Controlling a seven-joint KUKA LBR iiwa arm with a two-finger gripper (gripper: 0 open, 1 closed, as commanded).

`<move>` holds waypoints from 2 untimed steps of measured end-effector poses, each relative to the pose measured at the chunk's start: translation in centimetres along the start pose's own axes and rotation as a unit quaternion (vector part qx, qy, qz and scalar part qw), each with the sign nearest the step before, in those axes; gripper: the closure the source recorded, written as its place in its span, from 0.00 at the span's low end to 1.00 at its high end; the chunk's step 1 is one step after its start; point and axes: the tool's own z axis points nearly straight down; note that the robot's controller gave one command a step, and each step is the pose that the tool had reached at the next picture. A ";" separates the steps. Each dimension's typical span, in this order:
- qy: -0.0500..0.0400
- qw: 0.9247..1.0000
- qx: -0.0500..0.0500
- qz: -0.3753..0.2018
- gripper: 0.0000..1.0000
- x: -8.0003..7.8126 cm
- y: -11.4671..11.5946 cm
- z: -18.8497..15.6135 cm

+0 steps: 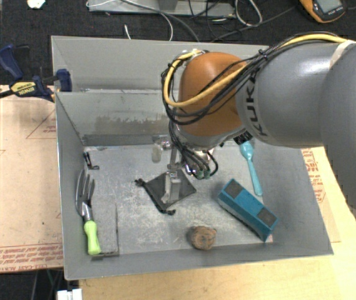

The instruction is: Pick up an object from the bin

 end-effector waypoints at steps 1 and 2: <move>0.000 0.995 0.000 -0.104 0.00 0.8 -1.6 4.7; -0.002 0.994 -0.001 -0.108 1.00 -0.6 -6.2 8.2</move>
Offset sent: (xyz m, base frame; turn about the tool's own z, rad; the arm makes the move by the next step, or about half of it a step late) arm 0.0105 -0.0617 -0.0834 -0.2198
